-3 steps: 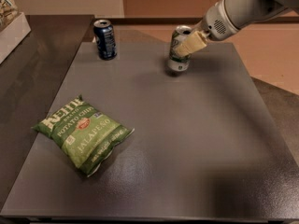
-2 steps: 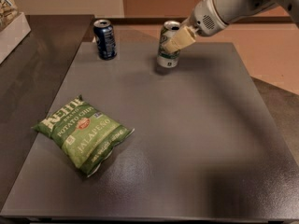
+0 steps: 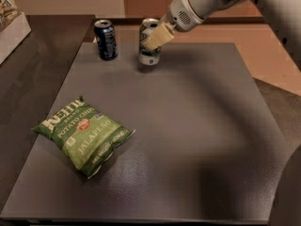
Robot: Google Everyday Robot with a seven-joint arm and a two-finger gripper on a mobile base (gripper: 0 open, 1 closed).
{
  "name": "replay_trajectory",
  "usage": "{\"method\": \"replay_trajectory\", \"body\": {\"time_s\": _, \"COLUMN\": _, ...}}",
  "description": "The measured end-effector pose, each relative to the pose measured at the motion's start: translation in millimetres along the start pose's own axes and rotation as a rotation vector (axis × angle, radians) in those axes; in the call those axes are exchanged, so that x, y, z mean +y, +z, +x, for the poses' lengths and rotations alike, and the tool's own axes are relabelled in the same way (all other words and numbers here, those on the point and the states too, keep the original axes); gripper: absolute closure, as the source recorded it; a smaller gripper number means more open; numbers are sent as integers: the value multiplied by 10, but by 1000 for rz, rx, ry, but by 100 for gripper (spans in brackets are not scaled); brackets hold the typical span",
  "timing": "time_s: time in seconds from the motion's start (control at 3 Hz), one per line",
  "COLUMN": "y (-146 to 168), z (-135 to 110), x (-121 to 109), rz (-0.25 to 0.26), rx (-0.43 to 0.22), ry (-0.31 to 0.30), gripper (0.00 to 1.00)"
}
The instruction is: Move 7up can near pepsi can
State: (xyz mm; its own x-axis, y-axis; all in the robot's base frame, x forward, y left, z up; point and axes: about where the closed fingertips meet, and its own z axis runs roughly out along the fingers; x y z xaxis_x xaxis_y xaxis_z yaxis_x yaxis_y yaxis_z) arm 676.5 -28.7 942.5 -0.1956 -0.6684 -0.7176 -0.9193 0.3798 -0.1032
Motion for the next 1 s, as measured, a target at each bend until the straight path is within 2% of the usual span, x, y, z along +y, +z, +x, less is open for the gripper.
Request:
{"method": "replay_trajectory", "body": {"time_s": 0.33, "y": 199, "z": -150, "x": 45, "rz": -19, "rx": 12, "ry": -33, "gripper": 100}}
{"method": "replay_trajectory", "body": {"time_s": 1.0, "y": 532, "z": -279, "x": 90, "rz": -49, "rx": 36, "ry": -66, "gripper": 100}}
